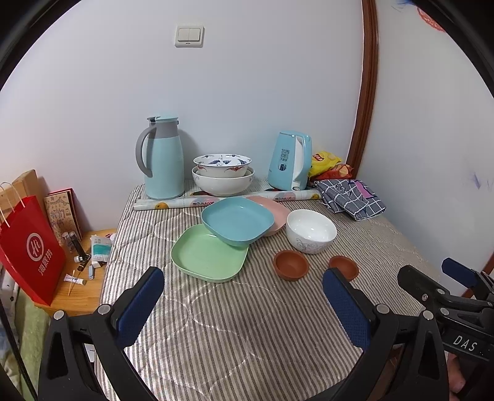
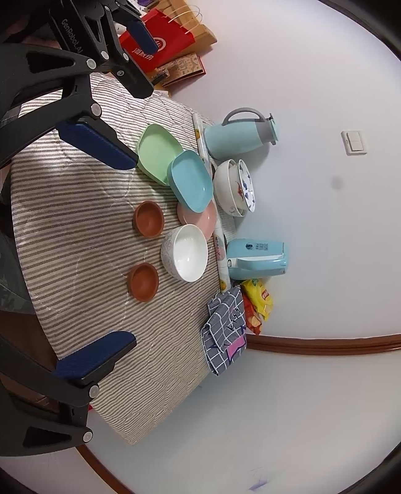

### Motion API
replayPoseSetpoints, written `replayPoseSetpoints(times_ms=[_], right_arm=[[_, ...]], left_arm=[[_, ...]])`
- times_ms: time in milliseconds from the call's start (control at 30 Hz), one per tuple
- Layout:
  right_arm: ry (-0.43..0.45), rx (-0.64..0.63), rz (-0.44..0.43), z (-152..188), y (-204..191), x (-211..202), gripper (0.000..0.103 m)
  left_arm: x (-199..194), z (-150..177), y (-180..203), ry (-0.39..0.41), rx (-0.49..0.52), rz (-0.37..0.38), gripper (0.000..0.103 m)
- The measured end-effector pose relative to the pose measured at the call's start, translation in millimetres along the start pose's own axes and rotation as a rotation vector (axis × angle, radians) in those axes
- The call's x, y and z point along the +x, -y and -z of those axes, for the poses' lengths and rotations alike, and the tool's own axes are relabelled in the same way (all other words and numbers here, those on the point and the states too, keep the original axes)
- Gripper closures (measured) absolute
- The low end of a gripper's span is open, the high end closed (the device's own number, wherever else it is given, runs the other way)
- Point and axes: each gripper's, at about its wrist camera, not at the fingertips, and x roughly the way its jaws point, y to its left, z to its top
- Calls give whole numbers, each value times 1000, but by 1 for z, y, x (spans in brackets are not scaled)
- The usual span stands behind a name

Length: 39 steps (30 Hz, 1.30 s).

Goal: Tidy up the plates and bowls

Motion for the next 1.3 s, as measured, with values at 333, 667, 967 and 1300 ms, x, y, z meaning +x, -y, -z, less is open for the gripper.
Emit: replayPoseSetpoints(times_ms=[333,667,967,1300], right_arm=[[7,-7,1,-1,-3,-2,0],[8,-9,-3,-1,-5,-1,0],[16,-7,-7,2,-4,-3,0],[20,-4,-11,3,-4,-6,0]], left_arm=[[-3,-1,2,12,-1,0,0],[-3,0,-1,11,-10,1,0],[-4,-1,0,13,-11,4,0],[-4,1,1,13,-10,5,0]])
